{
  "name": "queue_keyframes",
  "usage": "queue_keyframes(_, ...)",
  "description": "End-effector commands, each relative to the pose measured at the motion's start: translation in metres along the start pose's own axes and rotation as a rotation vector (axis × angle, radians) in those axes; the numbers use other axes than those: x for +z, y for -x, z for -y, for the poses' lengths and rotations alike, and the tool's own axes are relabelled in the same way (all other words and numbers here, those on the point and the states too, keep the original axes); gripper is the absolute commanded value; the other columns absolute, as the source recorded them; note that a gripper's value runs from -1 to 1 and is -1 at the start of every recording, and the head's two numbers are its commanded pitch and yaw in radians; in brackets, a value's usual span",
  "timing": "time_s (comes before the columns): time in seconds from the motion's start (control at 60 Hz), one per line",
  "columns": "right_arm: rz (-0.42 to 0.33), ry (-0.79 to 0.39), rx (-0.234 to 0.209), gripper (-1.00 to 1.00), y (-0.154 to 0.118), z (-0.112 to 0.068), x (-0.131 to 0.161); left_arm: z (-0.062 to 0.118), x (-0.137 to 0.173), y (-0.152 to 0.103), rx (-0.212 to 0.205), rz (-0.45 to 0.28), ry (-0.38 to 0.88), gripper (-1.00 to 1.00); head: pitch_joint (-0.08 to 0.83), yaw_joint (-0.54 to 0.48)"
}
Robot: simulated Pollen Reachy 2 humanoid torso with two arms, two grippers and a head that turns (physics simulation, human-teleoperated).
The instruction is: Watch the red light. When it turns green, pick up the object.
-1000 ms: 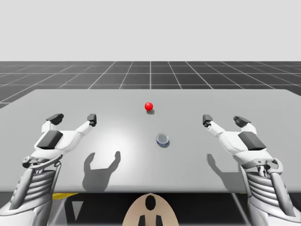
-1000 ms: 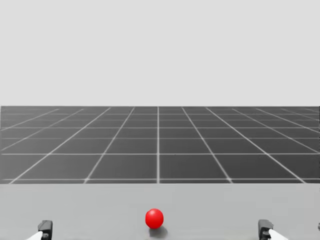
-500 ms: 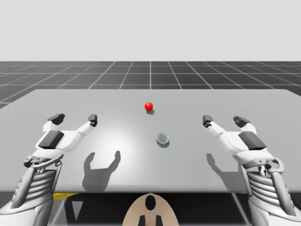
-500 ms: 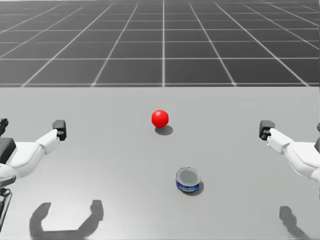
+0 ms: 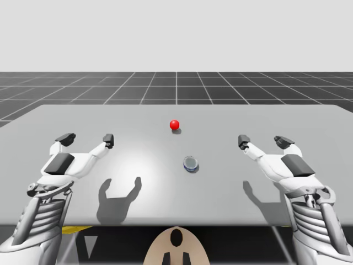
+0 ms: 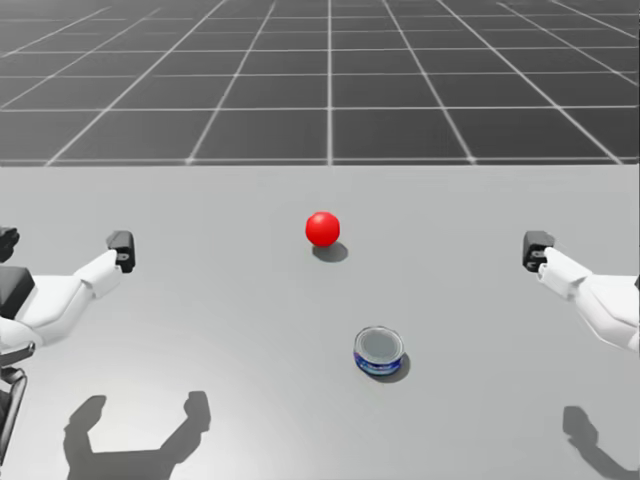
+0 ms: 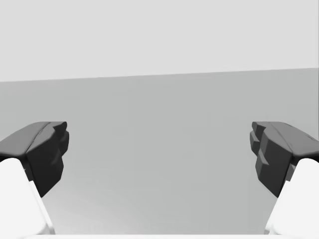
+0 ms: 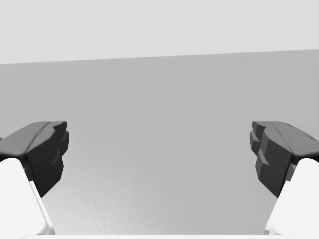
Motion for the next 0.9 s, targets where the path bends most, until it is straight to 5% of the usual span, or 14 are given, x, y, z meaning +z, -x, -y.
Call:
queue_keyframes(0.017,0.001,-0.004,0.005,-1.00,0.0003,-0.0006,-0.0001,0.0001,0.0003,-0.0004,-0.001,0.002,0.001,-1.00,0.451,0.02)
queue_keyframes(0.733,0.004,-0.009,0.000,-1.00,-0.0009,-0.0013,0.0005,0.0007,-0.0001,-0.0007,-0.010,0.004,0.004,-1.00,0.440,0.02)
queue_keyframes(0.9,0.001,-0.010,-0.002,-1.00,-0.0007,-0.0012,-0.0002,0.0000,0.0003,-0.0014,-0.006,0.004,0.005,-1.00,0.547,-0.01)
